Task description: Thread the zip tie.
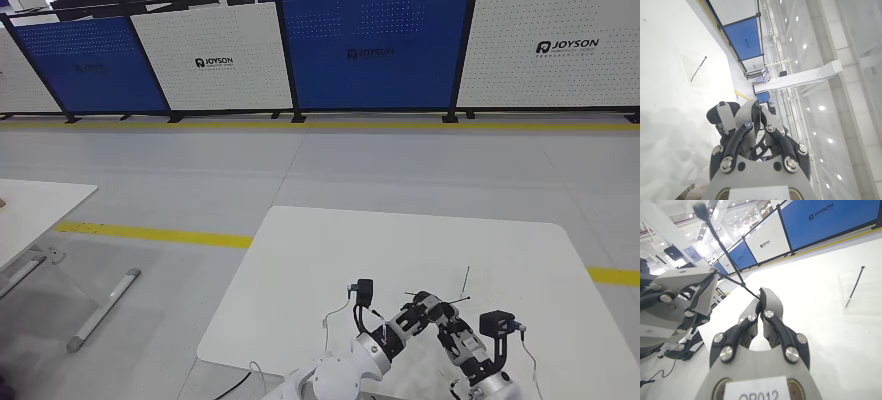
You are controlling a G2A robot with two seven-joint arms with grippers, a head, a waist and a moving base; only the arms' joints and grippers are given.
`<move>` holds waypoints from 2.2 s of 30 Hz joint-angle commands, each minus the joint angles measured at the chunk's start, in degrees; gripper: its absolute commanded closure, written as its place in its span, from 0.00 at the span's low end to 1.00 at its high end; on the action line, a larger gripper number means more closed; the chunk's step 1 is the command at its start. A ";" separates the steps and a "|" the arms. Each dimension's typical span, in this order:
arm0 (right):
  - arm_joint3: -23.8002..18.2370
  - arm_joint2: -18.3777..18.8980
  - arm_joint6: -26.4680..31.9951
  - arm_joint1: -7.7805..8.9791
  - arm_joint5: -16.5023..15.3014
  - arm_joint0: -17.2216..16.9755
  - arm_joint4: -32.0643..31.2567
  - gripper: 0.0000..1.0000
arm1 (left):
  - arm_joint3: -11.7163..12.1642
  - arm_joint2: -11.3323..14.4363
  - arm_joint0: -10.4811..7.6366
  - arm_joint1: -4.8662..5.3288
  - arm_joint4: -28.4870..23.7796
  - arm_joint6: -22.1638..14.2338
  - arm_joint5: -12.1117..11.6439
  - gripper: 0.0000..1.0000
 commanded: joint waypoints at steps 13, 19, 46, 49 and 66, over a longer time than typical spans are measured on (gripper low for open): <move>0.89 -0.36 -0.01 0.01 -0.09 0.49 -1.27 1.00 | -1.27 -0.47 1.05 0.09 0.26 0.09 -2.31 1.00; 1.09 -0.52 0.12 0.01 -0.18 0.67 -1.45 1.00 | -1.52 -0.43 1.26 0.11 0.61 -0.19 -2.41 1.00; 1.46 -0.33 0.08 0.12 0.25 0.63 -2.57 1.00 | -4.55 -0.62 2.86 0.40 3.25 -0.26 -3.78 1.00; 1.42 -0.37 0.05 0.12 0.29 0.62 -2.63 1.00 | -4.84 -0.66 3.10 0.45 3.47 -0.29 -3.83 1.00; -3.15 7.46 -5.00 1.00 -2.97 -4.54 11.67 0.00 | -1.19 -4.89 4.16 0.51 -0.44 4.45 -2.56 1.00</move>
